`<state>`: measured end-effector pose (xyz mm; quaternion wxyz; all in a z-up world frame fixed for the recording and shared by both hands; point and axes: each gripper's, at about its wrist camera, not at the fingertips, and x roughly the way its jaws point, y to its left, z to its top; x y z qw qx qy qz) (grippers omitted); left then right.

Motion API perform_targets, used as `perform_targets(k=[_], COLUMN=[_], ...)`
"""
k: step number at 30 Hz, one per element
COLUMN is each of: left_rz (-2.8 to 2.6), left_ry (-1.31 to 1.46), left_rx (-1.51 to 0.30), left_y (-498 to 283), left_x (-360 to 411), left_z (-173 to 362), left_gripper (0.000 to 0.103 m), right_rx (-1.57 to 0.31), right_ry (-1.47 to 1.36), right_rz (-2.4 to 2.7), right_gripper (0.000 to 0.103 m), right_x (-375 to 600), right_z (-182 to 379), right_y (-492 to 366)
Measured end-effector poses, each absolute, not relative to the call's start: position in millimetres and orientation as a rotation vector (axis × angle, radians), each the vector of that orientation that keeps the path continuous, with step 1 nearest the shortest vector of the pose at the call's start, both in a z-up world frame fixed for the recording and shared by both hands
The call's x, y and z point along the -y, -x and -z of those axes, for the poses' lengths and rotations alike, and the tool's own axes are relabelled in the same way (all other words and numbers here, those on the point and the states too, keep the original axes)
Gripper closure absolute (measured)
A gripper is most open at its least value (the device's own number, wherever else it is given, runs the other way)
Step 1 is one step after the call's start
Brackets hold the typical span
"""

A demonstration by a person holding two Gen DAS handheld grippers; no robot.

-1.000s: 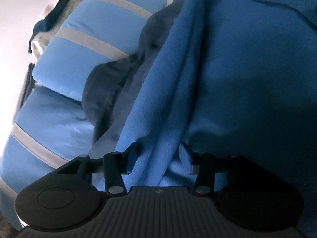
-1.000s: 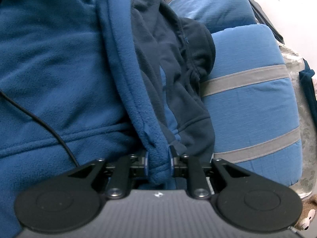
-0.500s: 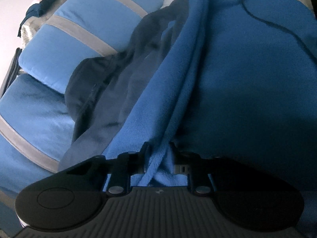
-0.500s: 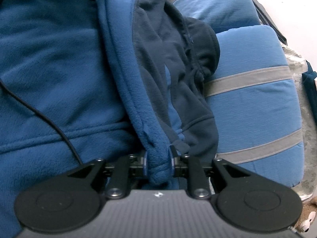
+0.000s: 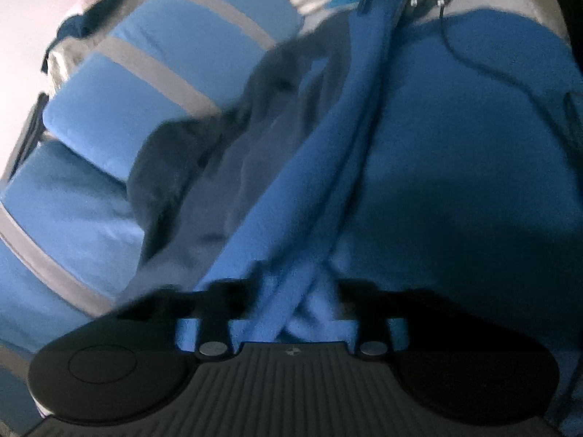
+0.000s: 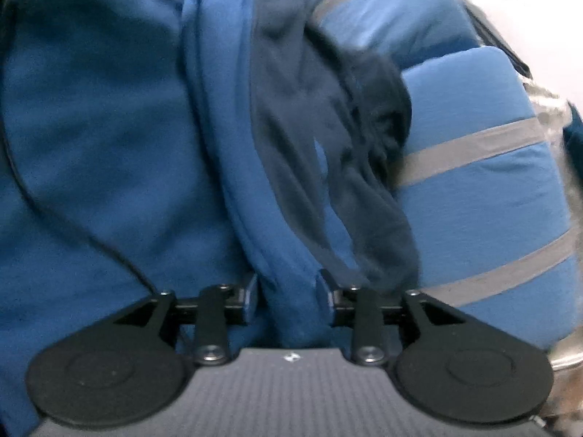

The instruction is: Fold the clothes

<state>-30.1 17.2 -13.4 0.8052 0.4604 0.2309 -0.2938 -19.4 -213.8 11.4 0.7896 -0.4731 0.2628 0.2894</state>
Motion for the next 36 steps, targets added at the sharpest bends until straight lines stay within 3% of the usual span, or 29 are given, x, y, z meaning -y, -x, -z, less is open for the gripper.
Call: perform_targets(k=[1, 3, 9, 17, 25, 26, 30, 36], left_rz=[0.634, 0.643, 0.590, 0.514, 0.498, 0.502, 0.517, 0.537], left_ry=[-0.974, -0.962, -1.155, -1.119, -1.090, -1.087, -1.084, -1.090], left_rx=[-0.479, -0.458, -0.377, -0.312, -0.332, -0.334, -0.339, -0.346], left_y=[31.1, 32.2, 33.1, 20.4, 17.2, 18.0, 19.7, 19.9], left_x=[-15.3, -11.2, 6.6, 7.4, -6.0, -7.3, -9.8, -8.2], left_z=[11.0, 7.4, 21.0, 14.7, 8.7, 8.2, 7.9, 10.2], left_gripper=[0.044, 0.043, 0.042, 0.042, 0.042, 0.042, 0.042, 0.042], right_rx=[-0.552, -0.529, -0.545, -0.660, -0.777, -0.792, -0.809, -0.732], right_ry=[0.945, 0.772, 0.411, 0.378, 0.427, 0.432, 0.433, 0.395], right_rz=[-0.642, -0.675, -0.645, -0.643, -0.726, -0.739, -0.753, -0.678], right_gripper=[0.041, 0.033, 0.037, 0.049, 0.049, 0.066, 0.088, 0.092], right_x=[213.1, 210.8, 190.4, 146.8, 107.7, 104.3, 100.1, 104.7], right_z=[-18.5, -32.0, -48.2, -16.0, 13.7, 16.5, 18.6, 6.0], right_y=[18.6, 13.6, -25.5, -80.8, -103.3, -103.8, -103.0, -102.1])
